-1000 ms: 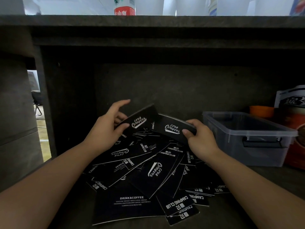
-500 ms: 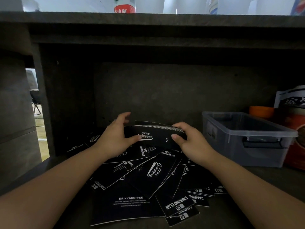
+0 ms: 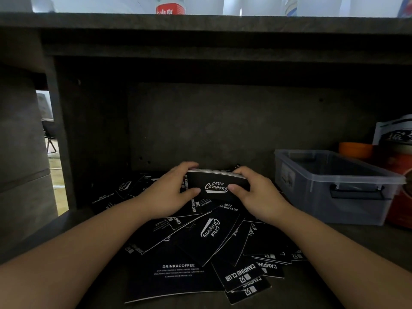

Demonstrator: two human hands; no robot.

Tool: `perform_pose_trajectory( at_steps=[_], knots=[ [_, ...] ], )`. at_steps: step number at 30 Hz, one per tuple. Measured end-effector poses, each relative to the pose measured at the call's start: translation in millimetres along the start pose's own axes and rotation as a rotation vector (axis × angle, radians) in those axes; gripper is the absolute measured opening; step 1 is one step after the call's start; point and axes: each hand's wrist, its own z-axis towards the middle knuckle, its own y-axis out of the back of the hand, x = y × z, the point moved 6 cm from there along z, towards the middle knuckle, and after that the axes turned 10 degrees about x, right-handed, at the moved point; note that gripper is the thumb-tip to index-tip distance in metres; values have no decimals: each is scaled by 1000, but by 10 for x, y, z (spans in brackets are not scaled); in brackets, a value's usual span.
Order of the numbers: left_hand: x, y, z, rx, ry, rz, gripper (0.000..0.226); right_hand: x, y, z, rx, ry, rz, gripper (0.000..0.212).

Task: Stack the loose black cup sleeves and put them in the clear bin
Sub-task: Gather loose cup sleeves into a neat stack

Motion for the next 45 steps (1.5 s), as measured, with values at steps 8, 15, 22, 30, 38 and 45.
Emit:
perform_pose_trajectory(
  at_steps=[8,15,22,30,38,45],
  knots=[
    [311,294,-296,561,204,52,136,-100,197,-5,-199,-55,21,7],
    [418,268,-197,424,182,96,82,-132,199,-18,-206,-84,55,6],
    [294,458,-141,102,59,227,58,-130,184,2,-188,-74,34,6],
    [338,594,-158,-60,27,244,31,-127,179,-4,-182,-74,27,7],
    [197,808,-280,-502,8,230,37,-132,187,-3,-179,-75,33,6],
    [221,763,-263,-488,74,28,27,-151,182,-8,-175,-75,40,8]
  ],
)
